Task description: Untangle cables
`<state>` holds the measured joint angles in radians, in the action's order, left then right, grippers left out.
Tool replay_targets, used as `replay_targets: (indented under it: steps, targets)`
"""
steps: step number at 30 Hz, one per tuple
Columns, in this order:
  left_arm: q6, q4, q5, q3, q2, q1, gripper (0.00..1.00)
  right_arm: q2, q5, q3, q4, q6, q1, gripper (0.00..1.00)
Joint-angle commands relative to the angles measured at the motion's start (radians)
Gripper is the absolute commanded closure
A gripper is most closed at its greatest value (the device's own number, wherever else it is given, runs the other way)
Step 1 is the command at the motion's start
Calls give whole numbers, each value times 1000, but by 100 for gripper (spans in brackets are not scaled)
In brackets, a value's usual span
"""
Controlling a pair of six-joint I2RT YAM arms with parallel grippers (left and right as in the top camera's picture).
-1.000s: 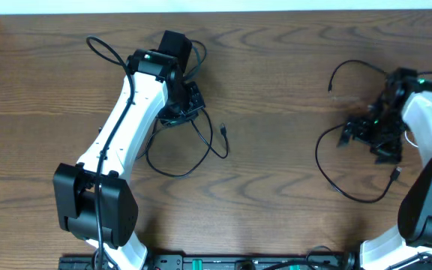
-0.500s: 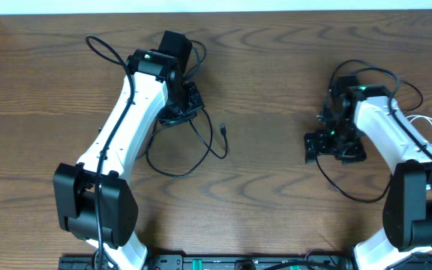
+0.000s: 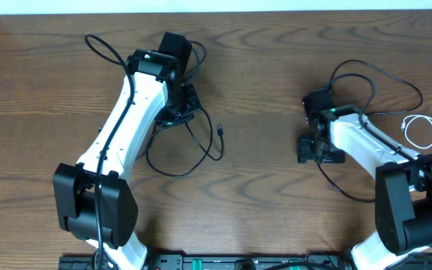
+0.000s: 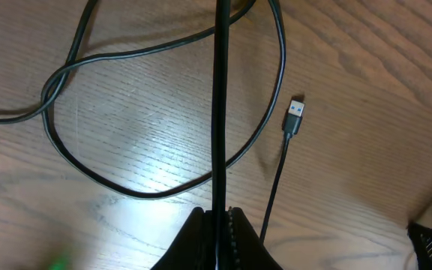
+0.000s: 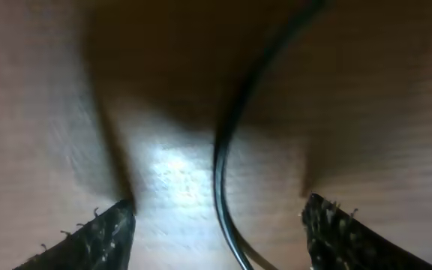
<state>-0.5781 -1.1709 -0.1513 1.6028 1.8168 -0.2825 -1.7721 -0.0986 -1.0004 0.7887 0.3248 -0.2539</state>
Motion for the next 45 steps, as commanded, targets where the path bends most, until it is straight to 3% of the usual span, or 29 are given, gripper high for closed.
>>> replay_targets:
  steps: [1, 5, 10, 16, 20, 25, 32, 38, 45]
  targets:
    - [10, -11, 14, 3, -3, 4, 93, 5, -34, 10, -38, 96, -9, 41]
    - [10, -16, 14, 3, -3, 4, 92, 5, -35, 14, -68, 129, -9, 59]
    - [10, -19, 14, 3, -3, 4, 92, 5, -53, 31, -71, 177, -9, 67]
    - [10, -22, 14, 3, -3, 4, 93, 5, -96, 63, -72, 220, -9, 91]
    - [10, -22, 14, 3, -3, 4, 93, 5, -113, 60, -72, 220, -5, 99]
    - [10, -26, 14, 3, -3, 4, 93, 15, -101, -22, -19, 163, 39, 99]
    - [9, -33, 14, 3, -3, 4, 93, 39, -221, -428, 208, 58, 242, 99]
    - [9, -40, 14, 3, -3, 4, 92, 39, -391, -702, 241, 52, 458, 99]
    - [9, -42, 14, 3, -3, 4, 93, 37, -392, -738, 213, 72, 646, 99]
